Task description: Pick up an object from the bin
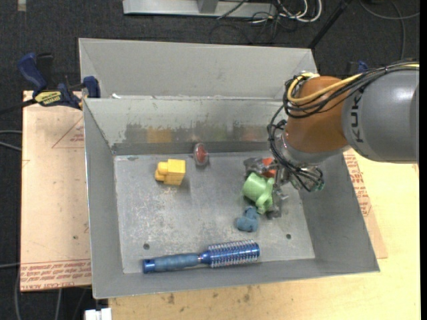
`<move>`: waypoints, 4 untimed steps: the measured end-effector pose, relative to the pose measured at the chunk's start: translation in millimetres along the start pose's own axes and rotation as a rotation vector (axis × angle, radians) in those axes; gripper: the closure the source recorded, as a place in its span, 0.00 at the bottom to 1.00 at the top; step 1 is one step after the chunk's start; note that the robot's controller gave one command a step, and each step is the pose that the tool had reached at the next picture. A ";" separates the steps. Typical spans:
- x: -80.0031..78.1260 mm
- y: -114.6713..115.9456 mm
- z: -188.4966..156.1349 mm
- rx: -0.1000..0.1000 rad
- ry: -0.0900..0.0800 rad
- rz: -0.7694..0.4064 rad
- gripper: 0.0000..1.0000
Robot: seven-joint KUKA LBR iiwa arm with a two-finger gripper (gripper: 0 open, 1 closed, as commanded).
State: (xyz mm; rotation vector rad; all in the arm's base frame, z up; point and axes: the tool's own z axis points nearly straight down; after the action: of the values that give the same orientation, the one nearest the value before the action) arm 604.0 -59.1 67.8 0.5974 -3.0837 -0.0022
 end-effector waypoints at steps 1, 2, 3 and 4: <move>-0.7 0.1 -0.2 0.000 -0.002 0.002 0.00; -0.6 0.2 0.0 -0.001 -0.001 0.002 1.00; -1.9 0.3 -35.0 0.003 -0.006 0.002 1.00; -4.4 0.2 -89.6 0.005 -0.009 0.004 1.00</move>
Offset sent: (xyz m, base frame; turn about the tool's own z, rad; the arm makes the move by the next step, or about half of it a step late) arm 0.0000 0.0000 0.0000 0.0000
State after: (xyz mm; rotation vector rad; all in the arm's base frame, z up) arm 608.0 -57.4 157.4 0.5937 -3.0943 0.0030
